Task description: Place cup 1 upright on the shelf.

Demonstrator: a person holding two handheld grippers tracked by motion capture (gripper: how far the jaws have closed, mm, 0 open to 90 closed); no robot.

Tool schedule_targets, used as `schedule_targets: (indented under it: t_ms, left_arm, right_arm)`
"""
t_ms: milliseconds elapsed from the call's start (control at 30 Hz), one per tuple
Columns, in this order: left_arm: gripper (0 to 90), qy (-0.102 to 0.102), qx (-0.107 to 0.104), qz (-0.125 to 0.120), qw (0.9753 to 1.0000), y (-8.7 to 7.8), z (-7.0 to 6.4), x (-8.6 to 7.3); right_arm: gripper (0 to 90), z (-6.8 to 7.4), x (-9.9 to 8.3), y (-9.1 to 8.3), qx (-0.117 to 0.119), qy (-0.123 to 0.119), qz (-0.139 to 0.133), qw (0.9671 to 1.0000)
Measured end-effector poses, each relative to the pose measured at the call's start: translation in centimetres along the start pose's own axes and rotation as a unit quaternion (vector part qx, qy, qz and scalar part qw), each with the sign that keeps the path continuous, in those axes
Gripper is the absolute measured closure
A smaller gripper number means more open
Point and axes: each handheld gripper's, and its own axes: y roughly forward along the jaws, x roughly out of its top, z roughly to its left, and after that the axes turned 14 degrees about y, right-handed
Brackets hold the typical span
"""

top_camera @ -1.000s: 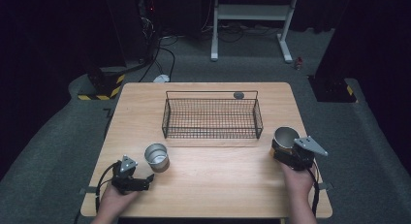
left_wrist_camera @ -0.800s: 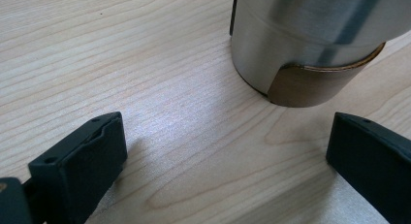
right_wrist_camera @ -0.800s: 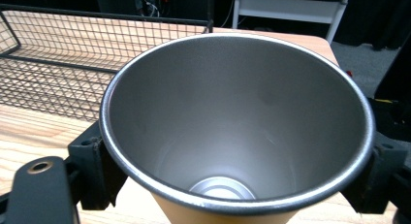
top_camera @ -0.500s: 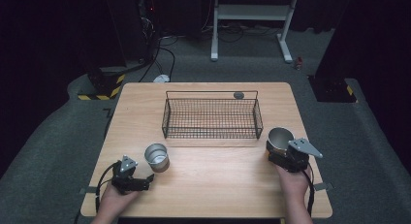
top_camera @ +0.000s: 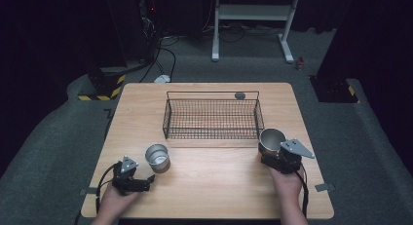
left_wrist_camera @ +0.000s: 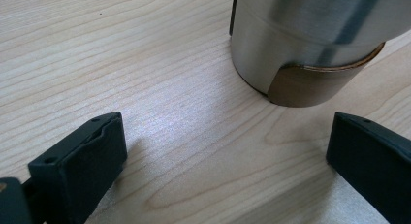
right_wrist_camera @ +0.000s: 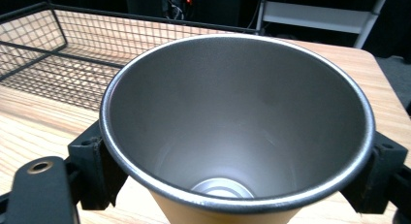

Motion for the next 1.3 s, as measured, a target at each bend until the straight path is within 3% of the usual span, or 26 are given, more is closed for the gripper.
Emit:
schedule_targets:
  t_ms: [833,1300]
  left_arm:
    - [0.6,-0.001,-0.002,0.002,1.0000,0.0,0.0,0.0]
    - [0.6,-0.001,-0.001,0.001,1.0000,0.0,0.0,0.0]
  right_arm:
    - [13.8,3.9,0.8,1.1,0.037,-0.013,0.002,0.9992]
    - [13.8,5.1,1.3,1.7,0.047,-0.015,0.002,0.9988]
